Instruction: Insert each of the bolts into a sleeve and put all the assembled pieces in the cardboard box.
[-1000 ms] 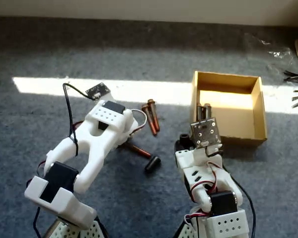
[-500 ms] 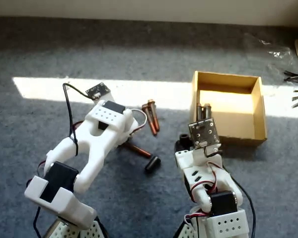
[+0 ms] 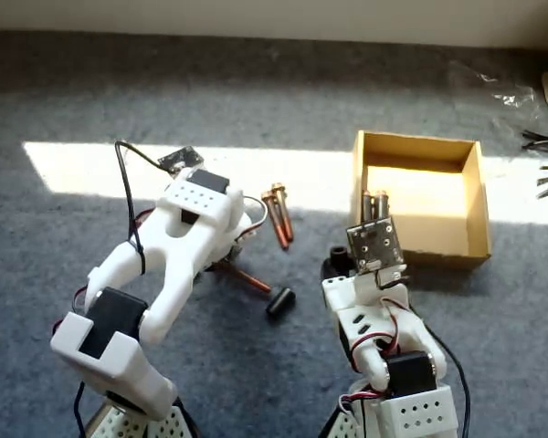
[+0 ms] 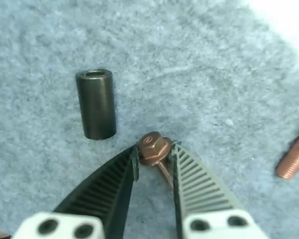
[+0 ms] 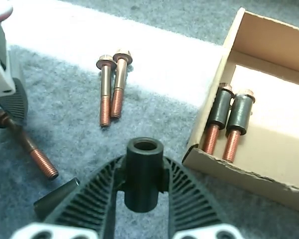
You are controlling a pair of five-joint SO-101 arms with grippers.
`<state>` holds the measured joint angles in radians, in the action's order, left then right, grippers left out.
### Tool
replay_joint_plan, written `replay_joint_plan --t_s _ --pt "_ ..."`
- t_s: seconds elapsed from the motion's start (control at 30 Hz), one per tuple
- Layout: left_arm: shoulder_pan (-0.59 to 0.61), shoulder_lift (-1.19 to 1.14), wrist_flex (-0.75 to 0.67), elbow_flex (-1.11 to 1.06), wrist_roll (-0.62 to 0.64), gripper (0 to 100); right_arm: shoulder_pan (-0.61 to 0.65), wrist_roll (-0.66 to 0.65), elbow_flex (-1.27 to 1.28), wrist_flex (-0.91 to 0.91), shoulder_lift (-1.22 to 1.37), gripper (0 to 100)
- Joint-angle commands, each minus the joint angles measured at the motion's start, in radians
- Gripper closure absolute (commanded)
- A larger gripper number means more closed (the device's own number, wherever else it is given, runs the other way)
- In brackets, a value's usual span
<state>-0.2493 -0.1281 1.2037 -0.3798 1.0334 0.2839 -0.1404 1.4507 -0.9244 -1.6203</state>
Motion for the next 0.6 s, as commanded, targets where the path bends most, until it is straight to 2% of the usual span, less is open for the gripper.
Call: replay_joint_plan --t_s 0.0,0.17,0.3,0.43,0.57 --pt "0.001 0.010 0.008 0.045 -0.044 97 0.004 -0.012 -0.007 0.036 -0.010 99.4" --pt "0.005 0.010 0.008 0.044 -0.227 97 0.004 -0.012 -0.007 0.036 -0.010 99.4" --pt "0.005 0.008 -0.005 0.042 -0.425 97 0.004 -0.012 -0.007 0.036 -0.010 99.4" --pt "0.010 0.008 -0.091 0.024 -0.666 97 0.004 -0.012 -0.007 0.036 -0.010 99.4" --pt "0.042 0.008 -0.241 -0.001 -0.962 97 0.004 -0.012 -0.005 0.036 -0.010 99.4"
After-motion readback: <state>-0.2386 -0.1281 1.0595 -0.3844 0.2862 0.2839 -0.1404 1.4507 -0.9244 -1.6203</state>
